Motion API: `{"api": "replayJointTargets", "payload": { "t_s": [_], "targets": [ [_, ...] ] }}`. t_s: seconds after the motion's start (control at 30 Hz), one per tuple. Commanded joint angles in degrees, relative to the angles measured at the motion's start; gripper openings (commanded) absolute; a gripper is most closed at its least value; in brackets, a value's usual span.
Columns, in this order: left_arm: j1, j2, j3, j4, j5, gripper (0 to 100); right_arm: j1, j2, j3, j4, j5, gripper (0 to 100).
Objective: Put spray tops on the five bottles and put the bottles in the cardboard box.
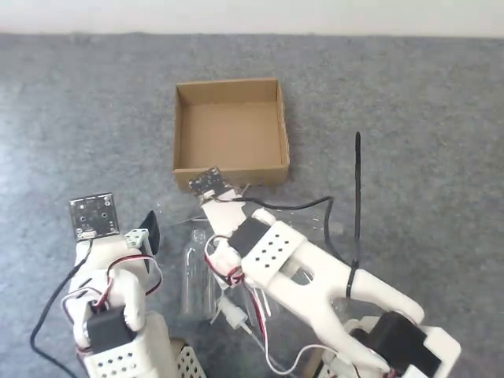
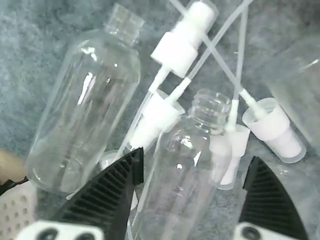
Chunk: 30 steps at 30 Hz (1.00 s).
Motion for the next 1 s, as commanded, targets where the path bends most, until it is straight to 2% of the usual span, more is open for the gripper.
{"api": "replayJointTargets", "payload": {
  "t_s": [0.0, 0.1, 0.63, 0.8, 0.97],
  "targets": [
    [-0.2, -1.0, -1.5, -0.3, -0.5, 25, -0.7, -0.3, -1.2, -0.6, -0.4, 24.8],
    [-0.2, -1.0, -1.5, -0.3, -0.5, 25, -0.6, -0.3, -1.2, -1.2, -0.2, 20.1],
    [-0.2, -1.0, -1.5, 0.0, -0.5, 25, -0.6, -0.2, -0.2, -0.7, -0.1, 21.9],
    [-0.2, -1.0, -1.5, 0.0, -0.5, 25, -0.6, -0.2, -0.1, 0.2, -0.3, 27.1],
    [-0.2, -1.0, -1.5, 0.0, -0.5, 25, -0.6, 0.7, 0.1, 0.0, -0.2, 27.0]
  ]
}}
